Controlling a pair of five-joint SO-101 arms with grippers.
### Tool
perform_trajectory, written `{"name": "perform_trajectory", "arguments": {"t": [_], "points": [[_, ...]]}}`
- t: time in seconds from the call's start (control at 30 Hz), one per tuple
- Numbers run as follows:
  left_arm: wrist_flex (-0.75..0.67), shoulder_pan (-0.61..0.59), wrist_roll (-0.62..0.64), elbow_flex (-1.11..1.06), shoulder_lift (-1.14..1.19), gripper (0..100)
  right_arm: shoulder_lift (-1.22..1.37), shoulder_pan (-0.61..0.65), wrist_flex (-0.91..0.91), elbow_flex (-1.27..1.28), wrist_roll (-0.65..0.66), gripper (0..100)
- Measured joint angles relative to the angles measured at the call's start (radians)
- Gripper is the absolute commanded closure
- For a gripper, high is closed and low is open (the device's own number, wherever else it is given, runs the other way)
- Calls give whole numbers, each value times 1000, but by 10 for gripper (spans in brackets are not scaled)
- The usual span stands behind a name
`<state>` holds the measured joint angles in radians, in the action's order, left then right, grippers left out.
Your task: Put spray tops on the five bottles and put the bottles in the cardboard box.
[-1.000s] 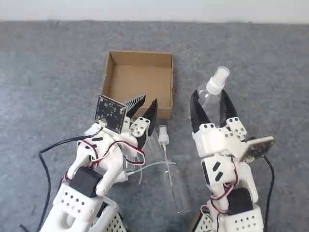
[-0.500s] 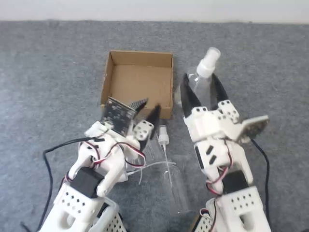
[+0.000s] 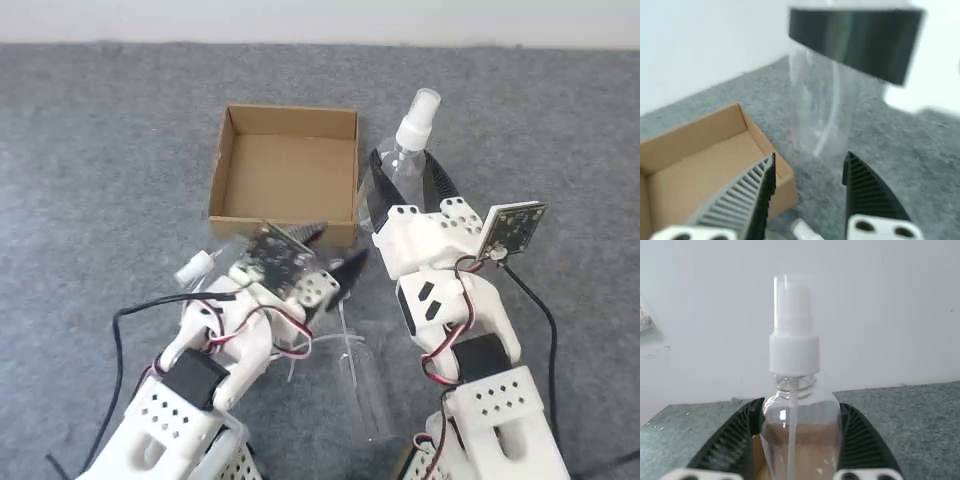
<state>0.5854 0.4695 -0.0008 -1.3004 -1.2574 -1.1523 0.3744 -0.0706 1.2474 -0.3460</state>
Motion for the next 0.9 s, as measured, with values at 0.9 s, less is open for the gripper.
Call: {"name": "perform_trajectory", "arguments": {"t": [0.9], "points": [[-147, -118, 14, -52, 0, 794, -181, 94, -276, -2, 0, 951]]}}
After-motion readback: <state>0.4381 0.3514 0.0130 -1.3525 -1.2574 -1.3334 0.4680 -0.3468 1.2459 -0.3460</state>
